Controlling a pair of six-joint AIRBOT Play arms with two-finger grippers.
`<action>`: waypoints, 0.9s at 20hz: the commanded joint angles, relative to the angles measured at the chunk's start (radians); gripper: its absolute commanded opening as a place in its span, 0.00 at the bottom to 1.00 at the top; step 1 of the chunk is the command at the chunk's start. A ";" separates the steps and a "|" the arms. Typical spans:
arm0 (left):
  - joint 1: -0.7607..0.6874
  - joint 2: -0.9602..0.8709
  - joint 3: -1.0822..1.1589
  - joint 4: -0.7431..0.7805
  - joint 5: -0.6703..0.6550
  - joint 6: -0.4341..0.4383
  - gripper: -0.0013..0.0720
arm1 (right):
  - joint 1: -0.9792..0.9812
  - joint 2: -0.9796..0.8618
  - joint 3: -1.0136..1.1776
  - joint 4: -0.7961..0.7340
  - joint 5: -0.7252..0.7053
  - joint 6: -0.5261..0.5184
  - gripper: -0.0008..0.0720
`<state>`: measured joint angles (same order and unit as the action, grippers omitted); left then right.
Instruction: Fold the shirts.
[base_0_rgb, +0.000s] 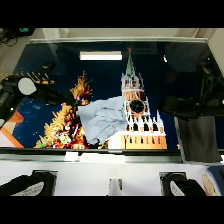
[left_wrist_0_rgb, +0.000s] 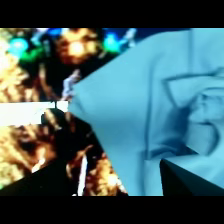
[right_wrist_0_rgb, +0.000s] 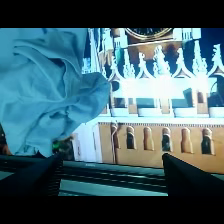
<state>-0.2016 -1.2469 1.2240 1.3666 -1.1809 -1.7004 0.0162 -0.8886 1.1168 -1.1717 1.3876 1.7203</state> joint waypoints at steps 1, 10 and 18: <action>0.180 -0.106 -0.063 -0.193 -0.021 0.026 0.99 | 0.001 0.001 -0.121 0.104 -0.092 0.009 0.91; 0.043 -0.357 -0.115 -0.441 0.153 0.069 0.99 | 0.002 -0.028 -0.209 0.161 -0.106 -0.019 0.95; 0.016 -0.409 -0.104 -0.440 0.211 0.171 0.07 | 0.002 -0.213 -0.209 0.340 -0.192 -0.074 0.95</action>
<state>-0.1802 -1.6463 1.1126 0.9268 -0.9997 -1.5940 0.0177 -1.0492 0.9089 -0.8848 1.2255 1.6661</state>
